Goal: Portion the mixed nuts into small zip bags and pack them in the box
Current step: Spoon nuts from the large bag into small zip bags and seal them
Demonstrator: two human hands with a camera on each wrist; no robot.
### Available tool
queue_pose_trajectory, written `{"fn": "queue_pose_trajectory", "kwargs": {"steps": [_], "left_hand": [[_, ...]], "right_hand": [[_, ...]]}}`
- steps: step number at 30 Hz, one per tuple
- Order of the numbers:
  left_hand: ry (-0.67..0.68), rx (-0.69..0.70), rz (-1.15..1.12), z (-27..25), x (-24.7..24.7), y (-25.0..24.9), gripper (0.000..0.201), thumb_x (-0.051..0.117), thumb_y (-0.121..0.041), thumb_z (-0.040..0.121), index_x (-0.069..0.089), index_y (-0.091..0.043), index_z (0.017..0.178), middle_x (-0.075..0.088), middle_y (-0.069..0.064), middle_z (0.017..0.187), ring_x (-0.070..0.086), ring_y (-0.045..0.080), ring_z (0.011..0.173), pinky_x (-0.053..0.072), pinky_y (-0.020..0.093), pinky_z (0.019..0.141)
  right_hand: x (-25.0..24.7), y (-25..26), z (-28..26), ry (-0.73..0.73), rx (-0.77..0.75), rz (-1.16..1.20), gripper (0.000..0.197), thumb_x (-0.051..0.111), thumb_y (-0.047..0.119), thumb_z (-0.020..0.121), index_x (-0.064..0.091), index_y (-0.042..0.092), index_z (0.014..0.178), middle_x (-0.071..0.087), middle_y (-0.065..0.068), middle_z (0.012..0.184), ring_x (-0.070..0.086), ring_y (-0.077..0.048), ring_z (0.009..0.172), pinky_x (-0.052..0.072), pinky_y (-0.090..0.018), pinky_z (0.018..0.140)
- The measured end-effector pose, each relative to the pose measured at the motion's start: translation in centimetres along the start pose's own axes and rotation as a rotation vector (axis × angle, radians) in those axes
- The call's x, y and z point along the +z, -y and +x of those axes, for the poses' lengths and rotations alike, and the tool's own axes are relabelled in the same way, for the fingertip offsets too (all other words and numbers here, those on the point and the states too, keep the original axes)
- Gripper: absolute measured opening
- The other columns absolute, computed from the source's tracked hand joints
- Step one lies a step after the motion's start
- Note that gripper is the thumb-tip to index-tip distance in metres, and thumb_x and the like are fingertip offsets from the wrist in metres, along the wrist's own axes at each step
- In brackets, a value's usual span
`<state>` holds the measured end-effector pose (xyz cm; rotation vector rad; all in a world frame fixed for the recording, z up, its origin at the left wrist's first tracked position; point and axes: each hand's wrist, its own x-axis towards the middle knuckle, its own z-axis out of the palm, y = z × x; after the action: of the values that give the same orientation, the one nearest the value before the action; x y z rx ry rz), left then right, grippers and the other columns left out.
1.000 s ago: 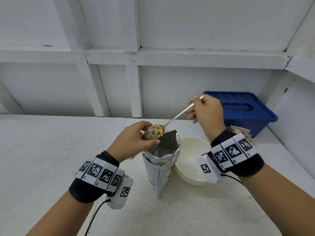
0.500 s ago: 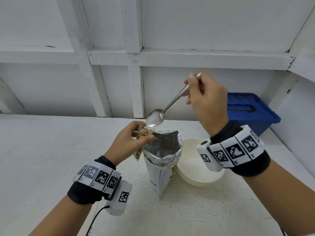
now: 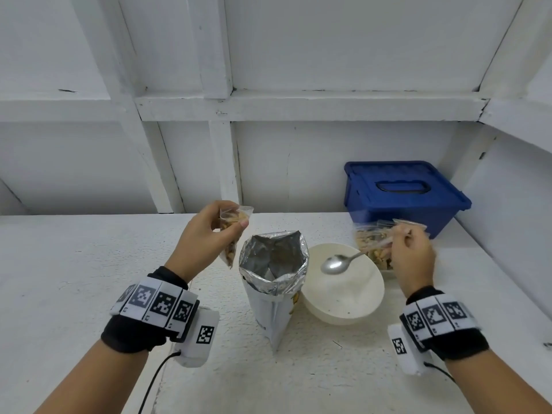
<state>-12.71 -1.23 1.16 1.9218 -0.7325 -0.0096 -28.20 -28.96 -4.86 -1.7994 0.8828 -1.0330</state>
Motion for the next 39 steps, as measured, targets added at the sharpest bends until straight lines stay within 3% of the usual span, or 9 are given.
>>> {"fn": "queue_pose_trajectory", "kwargs": {"steps": [4, 8, 12, 15, 19, 23, 28, 36, 39], "left_hand": [[0.011, 0.022, -0.002, 0.3, 0.3, -0.5, 0.026, 0.067, -0.026, 0.083, 0.055, -0.022, 0.106, 0.062, -0.014, 0.094, 0.059, 0.004, 0.086, 0.046, 0.015, 0.074], [0.012, 0.031, -0.012, 0.3, 0.5, -0.6, 0.027, 0.067, -0.025, 0.083, 0.055, -0.021, 0.107, 0.061, -0.015, 0.094, 0.06, 0.006, 0.088, 0.046, 0.016, 0.076], [0.006, 0.045, -0.016, 0.3, 0.6, -0.8, 0.027, 0.066, -0.025, 0.084, 0.055, -0.021, 0.107, 0.062, -0.013, 0.096, 0.06, 0.012, 0.091, 0.047, 0.018, 0.077], [-0.008, 0.049, -0.04, 0.3, 0.7, -1.6, 0.027, 0.067, -0.027, 0.083, 0.056, -0.022, 0.107, 0.063, -0.011, 0.097, 0.062, 0.014, 0.093, 0.048, 0.019, 0.078], [-0.047, 0.045, -0.129, 0.6, 1.0, -3.5, 0.027, 0.067, -0.029, 0.082, 0.056, -0.022, 0.106, 0.062, -0.013, 0.098, 0.063, 0.01, 0.092, 0.051, 0.027, 0.083], [-0.073, 0.085, -0.18, 1.2, 2.0, -5.5, 0.027, 0.068, -0.03, 0.082, 0.054, -0.021, 0.104, 0.061, -0.012, 0.098, 0.061, 0.001, 0.088, 0.051, 0.017, 0.077], [-0.106, 0.046, -0.255, 1.4, 3.6, -6.5, 0.028, 0.07, -0.031, 0.08, 0.054, -0.02, 0.1, 0.067, -0.005, 0.091, 0.065, 0.008, 0.085, 0.054, 0.03, 0.081], [0.022, -0.056, -0.468, 0.7, 3.6, -6.1, 0.037, 0.06, -0.04, 0.08, 0.061, -0.012, 0.104, 0.07, 0.005, 0.092, 0.068, 0.014, 0.088, 0.054, 0.031, 0.074], [0.058, -0.081, -0.569, 0.6, 3.5, -5.8, 0.022, 0.051, -0.024, 0.092, 0.066, -0.01, 0.099, 0.07, 0.01, 0.095, 0.068, 0.021, 0.091, 0.056, 0.034, 0.071]], "right_hand": [[0.5, -2.7, -1.5, 0.132, 0.123, -0.085, 0.015, 0.045, 0.015, 0.096, 0.048, 0.011, 0.081, 0.061, -0.013, 0.083, 0.06, -0.029, 0.074, 0.048, -0.031, 0.063], [0.5, -3.4, -2.0, 0.174, 0.13, -0.205, 0.015, 0.051, 0.013, 0.092, 0.053, 0.007, 0.078, 0.056, -0.008, 0.076, 0.052, -0.028, 0.077, 0.038, -0.028, 0.061], [0.5, -2.8, -1.6, 0.161, -0.008, -0.497, 0.019, 0.059, 0.017, 0.088, 0.062, 0.005, 0.101, 0.053, -0.015, 0.108, 0.049, -0.027, 0.096, 0.043, -0.036, 0.082], [0.3, -1.1, -1.9, 0.13, -0.17, -0.609, 0.026, 0.06, 0.018, 0.087, 0.063, 0.005, 0.109, 0.053, -0.017, 0.113, 0.046, -0.031, 0.104, 0.04, -0.039, 0.088], [0.7, 3.8, -2.8, 0.2, -0.351, -0.392, 0.019, 0.059, 0.018, 0.089, 0.064, 0.008, 0.105, 0.057, -0.006, 0.102, 0.05, -0.017, 0.094, 0.035, -0.017, 0.079], [1.5, 10.3, -4.8, 0.408, -0.431, -0.052, 0.015, 0.058, 0.021, 0.09, 0.061, 0.014, 0.103, 0.056, 0.01, 0.089, 0.05, 0.002, 0.079, 0.039, -0.004, 0.069], [3.8, 12.8, -6.0, 0.559, -0.485, -0.056, 0.033, 0.069, 0.034, 0.08, 0.057, 0.016, 0.105, 0.057, 0.012, 0.091, 0.051, 0.002, 0.085, 0.041, -0.011, 0.075], [4.0, 11.9, -5.4, 0.561, -0.386, 0.104, 0.003, 0.061, 0.012, 0.087, 0.061, 0.015, 0.089, 0.061, 0.01, 0.079, 0.055, 0.005, 0.076, 0.039, -0.004, 0.063], [4.0, 11.6, -5.1, 0.567, -0.385, 0.097, 0.004, 0.059, 0.012, 0.088, 0.061, 0.016, 0.089, 0.06, 0.011, 0.079, 0.055, 0.005, 0.074, 0.042, -0.006, 0.064]]}}
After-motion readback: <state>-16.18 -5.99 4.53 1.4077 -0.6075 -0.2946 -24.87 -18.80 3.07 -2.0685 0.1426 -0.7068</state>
